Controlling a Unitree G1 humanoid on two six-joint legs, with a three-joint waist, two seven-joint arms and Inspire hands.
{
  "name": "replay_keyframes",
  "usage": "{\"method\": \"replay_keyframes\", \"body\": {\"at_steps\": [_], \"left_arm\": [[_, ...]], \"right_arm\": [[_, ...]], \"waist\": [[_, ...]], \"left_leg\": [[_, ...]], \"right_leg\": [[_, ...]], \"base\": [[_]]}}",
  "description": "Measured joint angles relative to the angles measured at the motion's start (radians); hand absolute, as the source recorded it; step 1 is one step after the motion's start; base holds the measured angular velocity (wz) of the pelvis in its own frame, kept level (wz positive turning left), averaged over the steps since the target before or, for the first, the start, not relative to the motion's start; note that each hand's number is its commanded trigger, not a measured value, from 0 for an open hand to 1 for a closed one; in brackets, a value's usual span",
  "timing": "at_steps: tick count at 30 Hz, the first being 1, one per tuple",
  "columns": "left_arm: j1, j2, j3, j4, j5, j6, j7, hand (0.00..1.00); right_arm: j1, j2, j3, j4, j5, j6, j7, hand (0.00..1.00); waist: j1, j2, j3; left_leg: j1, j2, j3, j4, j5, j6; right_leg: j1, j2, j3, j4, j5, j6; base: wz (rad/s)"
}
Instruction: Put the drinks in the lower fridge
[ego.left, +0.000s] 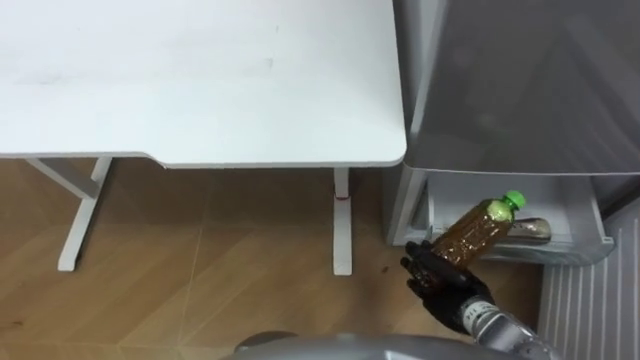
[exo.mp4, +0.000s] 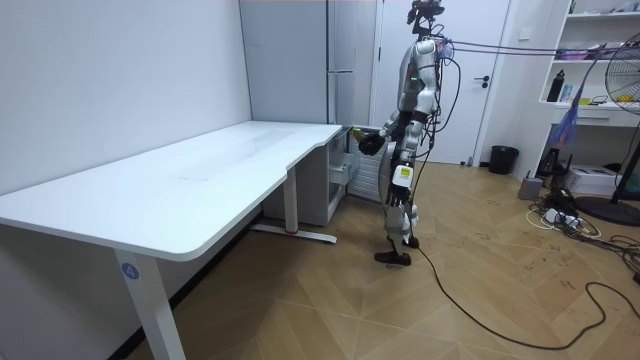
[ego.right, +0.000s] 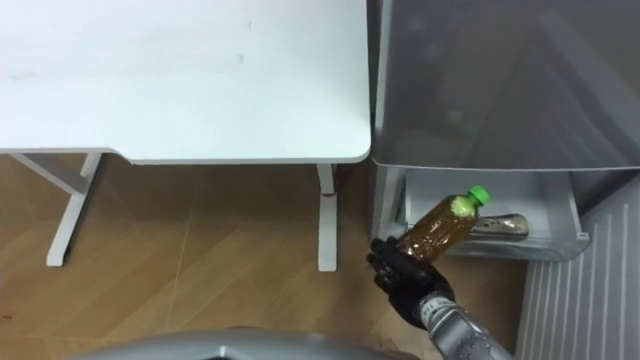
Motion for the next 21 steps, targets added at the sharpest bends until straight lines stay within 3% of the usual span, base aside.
{"method": "replay_keyframes", "body": {"at_steps": [15,21], "left_arm": [[0.018,-0.001,0.0,0.009,0.002,-0.012,0.037,0.0],[0.031,0.006,0.0,0.01,0.085,0.006,0.006,0.0]], "right_arm": [[0.0,0.003,-0.022,0.0,0.205,-0.077,-0.116,1.0],[-0.002,0.004,-0.021,-0.002,0.323,-0.087,-0.119,1.0]], "waist": [[-0.013,-0.003,-0.0016],[-0.011,-0.008,-0.0005]], "left_leg": [[0.023,0.001,0.017,-0.001,0.0,0.0],[0.023,0.001,0.02,-0.004,0.0,0.0]], "right_leg": [[0.003,0.0,0.025,-0.003,-0.003,0.001],[-0.001,0.0,0.032,-0.005,-0.003,0.002]], "base": [[-0.04],[-0.04]]}}
